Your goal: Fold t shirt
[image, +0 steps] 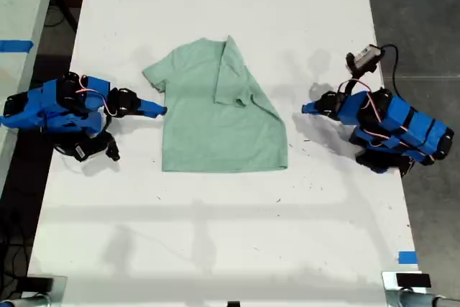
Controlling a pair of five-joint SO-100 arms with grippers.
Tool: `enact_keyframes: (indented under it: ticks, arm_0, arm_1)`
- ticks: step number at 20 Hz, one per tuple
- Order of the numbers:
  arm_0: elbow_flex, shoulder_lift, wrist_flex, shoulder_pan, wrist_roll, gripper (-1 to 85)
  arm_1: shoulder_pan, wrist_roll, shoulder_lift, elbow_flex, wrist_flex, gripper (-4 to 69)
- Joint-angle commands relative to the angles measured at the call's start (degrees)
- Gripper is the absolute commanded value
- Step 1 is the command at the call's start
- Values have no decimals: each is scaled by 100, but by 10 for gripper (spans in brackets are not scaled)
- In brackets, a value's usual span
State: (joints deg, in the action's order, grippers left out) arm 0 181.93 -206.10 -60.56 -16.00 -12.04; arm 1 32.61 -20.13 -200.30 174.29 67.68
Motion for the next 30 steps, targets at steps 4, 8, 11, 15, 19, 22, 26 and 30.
enact_keyframes:
  ticks: [4,8,11,15,19,22,26,30]
  arm_0:
    - [-35,-35,404,853,1854,217]
    - [-167,-35,431,290,1775,0]
    - [-448,-35,527,123,1784,0]
    - [141,-44,1283,-431,923,0]
    - [193,-35,809,-492,1318,1]
    - [202,-35,756,-475,1371,1]
    - [237,-35,756,-536,1371,1]
    - [255,-35,738,-536,1406,0]
  arm_1:
    - [53,53,-88,255,-26,25]
    - [70,53,-88,255,-35,25]
    - [70,53,-88,255,-35,25]
    - [123,-53,-88,264,-132,25]
    - [132,9,-88,272,-105,25]
    - [132,9,-88,272,-97,25]
    - [132,9,-88,264,-88,25]
    - [132,9,-88,264,-88,25]
